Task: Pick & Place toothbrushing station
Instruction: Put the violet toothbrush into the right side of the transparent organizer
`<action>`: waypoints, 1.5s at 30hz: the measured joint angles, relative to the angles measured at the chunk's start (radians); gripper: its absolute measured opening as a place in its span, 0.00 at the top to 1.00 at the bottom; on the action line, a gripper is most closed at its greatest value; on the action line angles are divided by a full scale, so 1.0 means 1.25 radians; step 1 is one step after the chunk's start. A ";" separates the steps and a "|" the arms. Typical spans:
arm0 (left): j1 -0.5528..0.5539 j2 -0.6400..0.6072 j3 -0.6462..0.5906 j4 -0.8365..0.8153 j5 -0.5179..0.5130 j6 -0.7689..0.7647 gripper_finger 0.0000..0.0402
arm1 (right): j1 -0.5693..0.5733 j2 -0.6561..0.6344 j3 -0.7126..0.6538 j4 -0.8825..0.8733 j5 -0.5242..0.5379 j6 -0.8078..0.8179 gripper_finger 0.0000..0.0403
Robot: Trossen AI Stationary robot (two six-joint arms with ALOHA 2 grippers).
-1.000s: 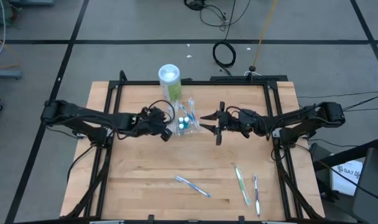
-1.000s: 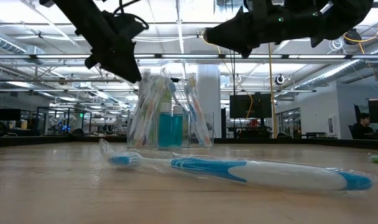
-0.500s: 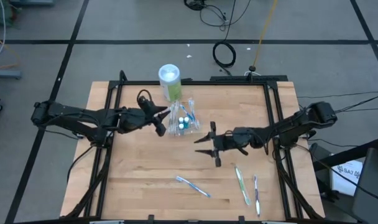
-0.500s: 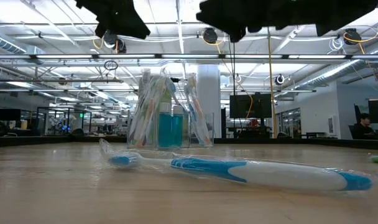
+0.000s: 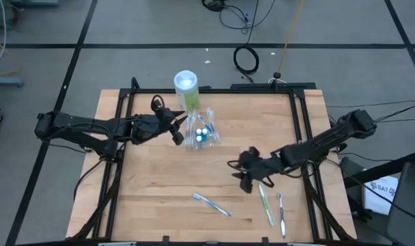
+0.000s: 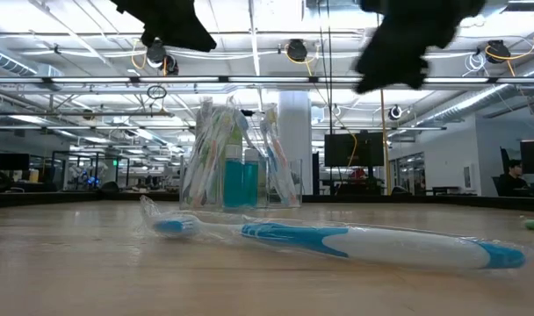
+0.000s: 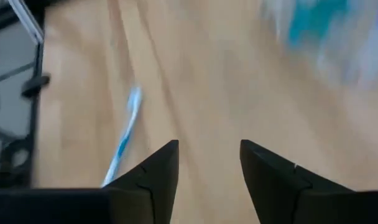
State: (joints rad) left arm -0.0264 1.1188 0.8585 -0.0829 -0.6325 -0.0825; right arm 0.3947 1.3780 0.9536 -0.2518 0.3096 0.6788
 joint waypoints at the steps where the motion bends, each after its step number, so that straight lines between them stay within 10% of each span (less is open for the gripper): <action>1: 0.001 0.000 0.000 0.003 0.000 0.004 0.74 | 0.007 -0.012 0.008 -0.062 -0.030 0.062 0.60; 13: 0.001 0.000 0.000 0.022 0.001 -0.007 0.74 | 0.173 -0.088 -0.011 -0.469 -0.398 0.737 0.66; 18: 0.001 0.000 0.000 0.022 0.002 -0.022 0.74 | 0.232 -0.075 -0.018 -0.549 -0.417 0.921 0.66; 34: 0.005 0.000 0.000 0.029 0.001 0.026 0.74 | 0.304 -0.047 -0.280 -0.060 -0.440 1.189 0.66; 45: 0.022 0.000 0.000 0.075 -0.001 0.068 0.74 | 0.335 -0.034 -0.291 -0.118 -0.420 1.245 0.66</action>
State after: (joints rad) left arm 0.0007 1.1191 0.8585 0.0107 -0.6342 0.0031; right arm 0.8139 1.3350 0.5899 -0.3992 -0.2150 2.2353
